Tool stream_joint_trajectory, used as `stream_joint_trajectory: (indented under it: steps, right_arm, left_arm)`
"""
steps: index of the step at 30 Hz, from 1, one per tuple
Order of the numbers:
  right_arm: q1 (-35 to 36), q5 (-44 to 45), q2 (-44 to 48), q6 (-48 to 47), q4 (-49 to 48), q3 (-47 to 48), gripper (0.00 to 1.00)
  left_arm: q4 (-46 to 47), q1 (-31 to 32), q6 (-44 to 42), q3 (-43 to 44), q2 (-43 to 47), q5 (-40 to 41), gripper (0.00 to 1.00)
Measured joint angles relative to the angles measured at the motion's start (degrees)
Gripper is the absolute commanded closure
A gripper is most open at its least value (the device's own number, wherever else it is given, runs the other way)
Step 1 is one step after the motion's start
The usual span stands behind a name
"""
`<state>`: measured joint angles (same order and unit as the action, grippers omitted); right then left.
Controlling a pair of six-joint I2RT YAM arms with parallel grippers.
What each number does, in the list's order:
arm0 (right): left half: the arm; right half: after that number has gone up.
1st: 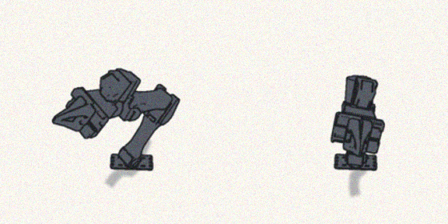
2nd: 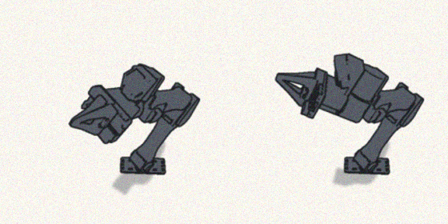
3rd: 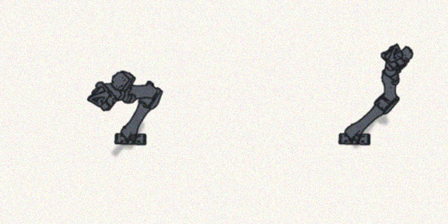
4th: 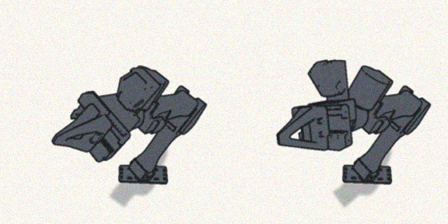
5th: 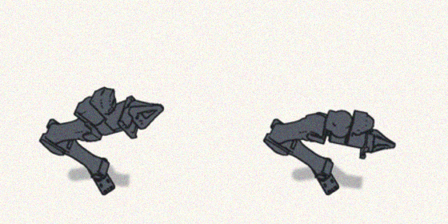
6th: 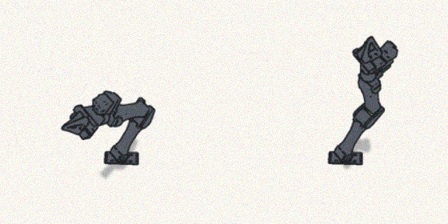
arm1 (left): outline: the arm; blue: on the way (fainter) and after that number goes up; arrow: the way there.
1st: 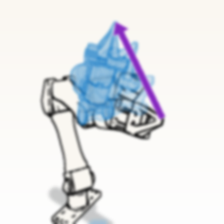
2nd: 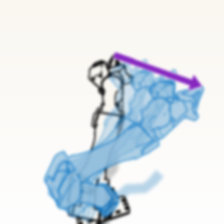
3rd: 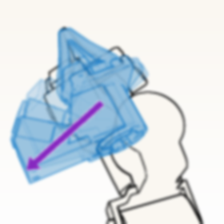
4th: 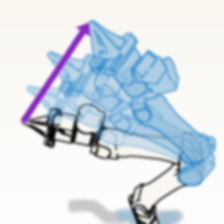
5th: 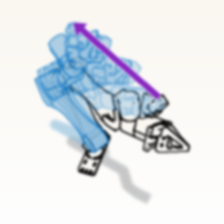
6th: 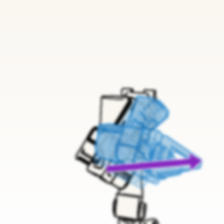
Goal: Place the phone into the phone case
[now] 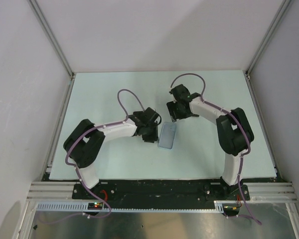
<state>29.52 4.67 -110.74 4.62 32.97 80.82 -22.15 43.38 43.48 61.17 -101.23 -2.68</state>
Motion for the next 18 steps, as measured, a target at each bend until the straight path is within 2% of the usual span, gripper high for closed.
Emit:
stream_joint_trajectory:
  steps: [8,18]
  right_arm:
    - [-6.69,6.69,2.08,9.49,0.92,0.11,0.11]
    - [-12.66,7.21,2.12,13.64,-2.23,0.09,0.01]
  left_arm:
    - [0.04,3.78,0.26,0.46,-1.64,-0.04,0.67]
    - [0.22,7.04,1.22,1.79,-2.6,-0.81,0.68]
